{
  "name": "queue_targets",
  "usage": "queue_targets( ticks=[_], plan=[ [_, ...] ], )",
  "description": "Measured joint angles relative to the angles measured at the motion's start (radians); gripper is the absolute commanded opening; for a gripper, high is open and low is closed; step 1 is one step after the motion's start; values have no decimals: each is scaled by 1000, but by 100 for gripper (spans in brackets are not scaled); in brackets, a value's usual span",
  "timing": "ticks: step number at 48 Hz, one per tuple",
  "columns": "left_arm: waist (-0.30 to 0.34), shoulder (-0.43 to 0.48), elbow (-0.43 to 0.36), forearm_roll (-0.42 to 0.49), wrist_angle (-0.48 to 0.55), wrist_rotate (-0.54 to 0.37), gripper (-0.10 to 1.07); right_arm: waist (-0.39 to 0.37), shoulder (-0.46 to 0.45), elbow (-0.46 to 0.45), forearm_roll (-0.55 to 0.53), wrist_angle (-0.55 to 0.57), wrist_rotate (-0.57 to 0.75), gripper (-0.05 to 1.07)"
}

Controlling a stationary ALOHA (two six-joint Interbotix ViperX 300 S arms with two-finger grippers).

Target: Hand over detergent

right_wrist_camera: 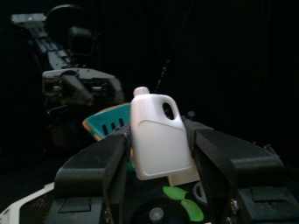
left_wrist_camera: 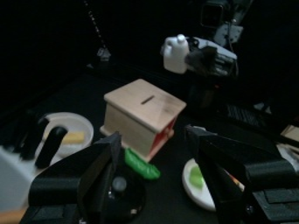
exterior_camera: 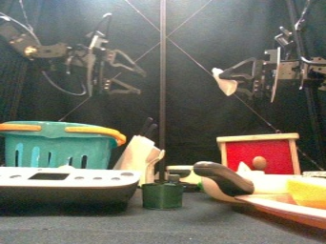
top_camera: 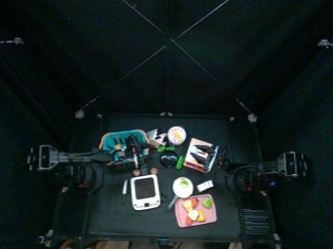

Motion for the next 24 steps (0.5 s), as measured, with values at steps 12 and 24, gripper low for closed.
queue_targets(
  ticks=[12, 24],
  plan=[
    [-21, 212, -232, -89, 2, -5, 94, -3, 0, -6, -26, 103, 0, 76],
    [-89, 302, -347, -235, 14, -6, 95, -6, 0, -6, -44, 124, -3, 76]
  ],
)
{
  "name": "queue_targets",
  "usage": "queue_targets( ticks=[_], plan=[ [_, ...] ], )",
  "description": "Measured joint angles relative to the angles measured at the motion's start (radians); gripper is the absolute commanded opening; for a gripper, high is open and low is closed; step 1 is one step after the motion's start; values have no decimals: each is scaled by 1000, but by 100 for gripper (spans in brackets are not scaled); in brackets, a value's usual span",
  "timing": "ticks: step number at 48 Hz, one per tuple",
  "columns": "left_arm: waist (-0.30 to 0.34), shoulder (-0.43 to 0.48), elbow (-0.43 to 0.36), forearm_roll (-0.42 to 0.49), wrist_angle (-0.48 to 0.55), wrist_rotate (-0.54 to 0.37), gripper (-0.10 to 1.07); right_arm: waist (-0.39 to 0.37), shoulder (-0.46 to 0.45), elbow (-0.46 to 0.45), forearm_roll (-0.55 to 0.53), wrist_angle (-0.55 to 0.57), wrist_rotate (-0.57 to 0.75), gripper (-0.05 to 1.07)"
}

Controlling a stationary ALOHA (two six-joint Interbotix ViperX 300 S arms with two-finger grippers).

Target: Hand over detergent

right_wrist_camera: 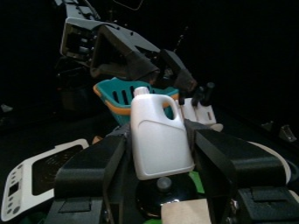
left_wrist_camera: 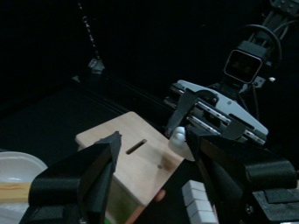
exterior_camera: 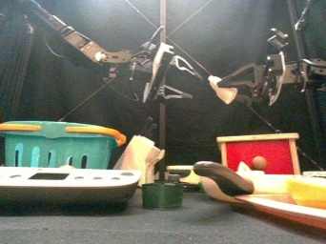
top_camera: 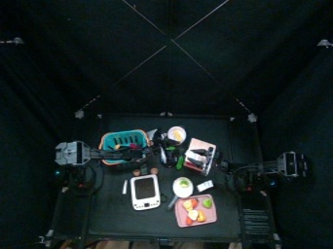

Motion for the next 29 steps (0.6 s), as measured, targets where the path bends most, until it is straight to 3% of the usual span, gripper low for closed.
queue_targets(
  ticks=[29],
  plan=[
    [-48, 72, -72, -198, 12, -5, 93, -49, -11, 0, -26, 9, 0, 76]
  ],
)
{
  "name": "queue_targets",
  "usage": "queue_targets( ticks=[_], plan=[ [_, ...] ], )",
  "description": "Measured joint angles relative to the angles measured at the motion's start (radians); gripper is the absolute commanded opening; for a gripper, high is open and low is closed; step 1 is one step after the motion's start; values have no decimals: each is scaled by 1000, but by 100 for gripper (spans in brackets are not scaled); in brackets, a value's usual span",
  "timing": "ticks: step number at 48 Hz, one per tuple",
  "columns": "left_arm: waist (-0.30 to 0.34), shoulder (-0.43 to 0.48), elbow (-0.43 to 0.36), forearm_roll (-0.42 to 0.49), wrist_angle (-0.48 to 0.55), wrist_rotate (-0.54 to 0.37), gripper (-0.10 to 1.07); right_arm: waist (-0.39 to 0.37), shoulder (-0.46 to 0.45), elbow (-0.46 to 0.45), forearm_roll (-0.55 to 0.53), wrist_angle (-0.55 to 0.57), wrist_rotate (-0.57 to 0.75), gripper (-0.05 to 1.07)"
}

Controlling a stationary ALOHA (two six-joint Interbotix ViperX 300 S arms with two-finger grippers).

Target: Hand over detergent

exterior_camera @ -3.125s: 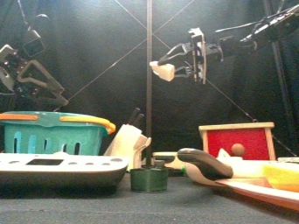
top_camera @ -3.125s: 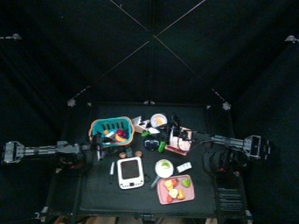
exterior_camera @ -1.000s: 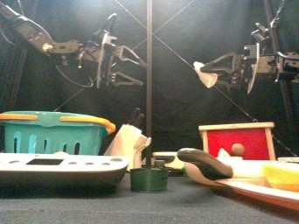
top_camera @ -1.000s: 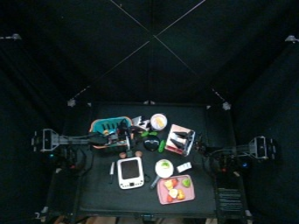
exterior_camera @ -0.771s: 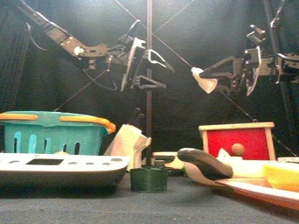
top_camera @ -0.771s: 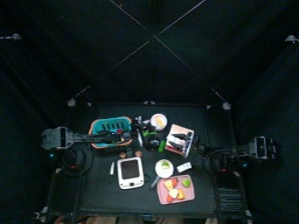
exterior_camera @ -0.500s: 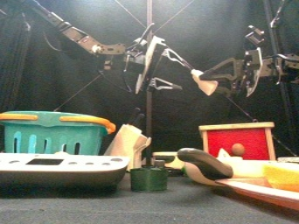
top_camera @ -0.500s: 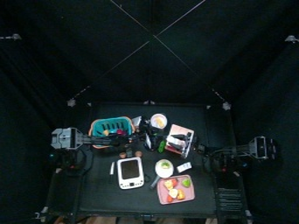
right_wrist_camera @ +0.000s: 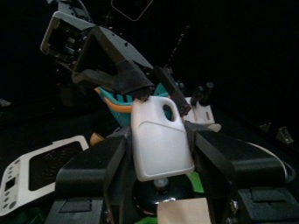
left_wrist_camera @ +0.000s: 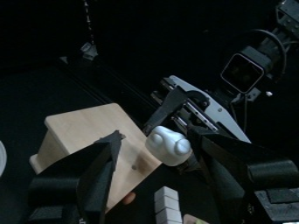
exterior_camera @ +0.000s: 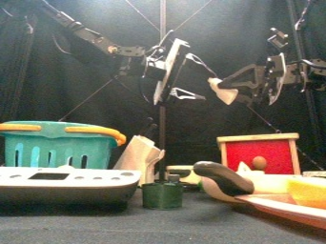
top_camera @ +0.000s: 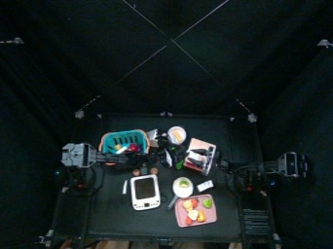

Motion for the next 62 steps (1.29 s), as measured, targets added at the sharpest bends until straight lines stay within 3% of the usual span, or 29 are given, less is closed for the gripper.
queue_targets(
  ticks=[12, 27, 50, 54, 62],
  plan=[
    [-25, 23, -21, -114, -5, 2, 89, -6, 0, 0, -2, 2, 0, 76],
    [-37, 41, -48, -120, -6, 0, 68, -11, 2, 2, 0, 3, -2, 76],
    [-31, 48, -48, -121, -2, 2, 56, -17, 9, 0, 2, 31, 0, 78],
    [-29, 48, -48, -121, 8, 3, 56, -17, 9, 0, 3, 43, 3, 81],
    [-26, 51, -46, -112, 43, 5, 56, -15, -6, -32, 9, 120, 8, 99]
  ],
)
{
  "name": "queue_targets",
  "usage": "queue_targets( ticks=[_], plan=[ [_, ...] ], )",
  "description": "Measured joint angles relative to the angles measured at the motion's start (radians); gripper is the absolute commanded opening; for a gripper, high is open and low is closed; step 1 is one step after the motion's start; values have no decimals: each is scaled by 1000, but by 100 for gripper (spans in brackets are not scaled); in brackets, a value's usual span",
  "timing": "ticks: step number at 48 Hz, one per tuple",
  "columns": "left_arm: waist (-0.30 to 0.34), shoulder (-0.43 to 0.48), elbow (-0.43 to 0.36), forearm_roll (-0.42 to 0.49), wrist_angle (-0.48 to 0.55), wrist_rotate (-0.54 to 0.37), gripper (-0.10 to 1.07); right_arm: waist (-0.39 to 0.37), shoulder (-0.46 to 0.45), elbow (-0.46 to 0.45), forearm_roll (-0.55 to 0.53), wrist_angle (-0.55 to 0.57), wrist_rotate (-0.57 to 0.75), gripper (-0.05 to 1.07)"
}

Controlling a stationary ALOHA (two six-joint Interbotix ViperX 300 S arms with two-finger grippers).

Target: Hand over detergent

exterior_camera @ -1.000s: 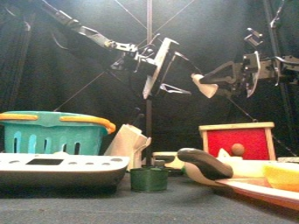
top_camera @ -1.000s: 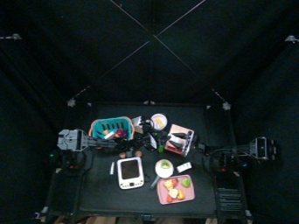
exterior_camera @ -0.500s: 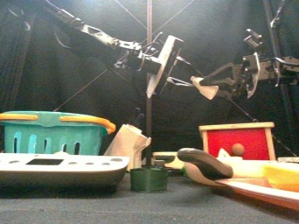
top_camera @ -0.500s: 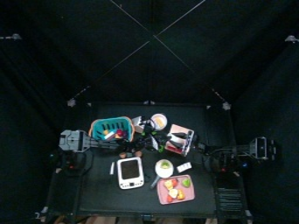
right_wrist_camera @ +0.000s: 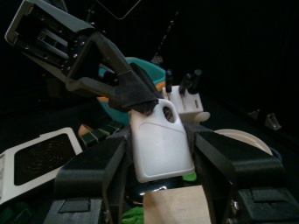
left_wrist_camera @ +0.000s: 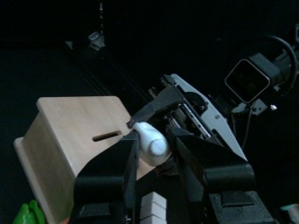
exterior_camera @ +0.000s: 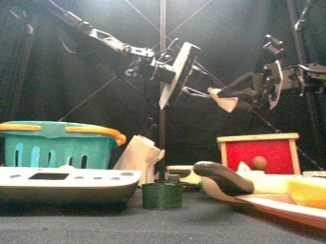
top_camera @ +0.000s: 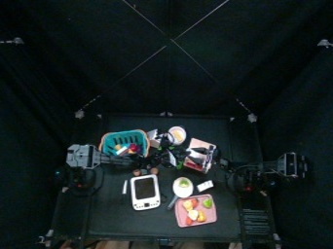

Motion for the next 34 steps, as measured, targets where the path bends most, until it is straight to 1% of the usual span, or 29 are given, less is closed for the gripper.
queue_targets(
  ticks=[3, 5, 11, 16, 22, 34],
  plan=[
    [-2, -2, 0, 5, 9, 2, 56, -2, -9, -15, 3, 48, 5, 104],
    [-2, -2, 2, 8, 12, 0, 56, -3, -14, -28, 8, 83, 5, 105],
    [0, -2, 6, 11, 17, 2, 56, -2, -40, -60, 18, 216, 5, 104],
    [-2, -2, 6, 15, 17, 2, 56, -3, -72, -80, 17, 302, 5, 104],
    [-3, -2, 5, 28, 18, 3, 56, -5, -132, -94, 17, 426, 5, 104],
    [6, 0, 6, 58, 67, 3, 56, -20, -227, -117, 32, 612, 11, 104]
  ],
)
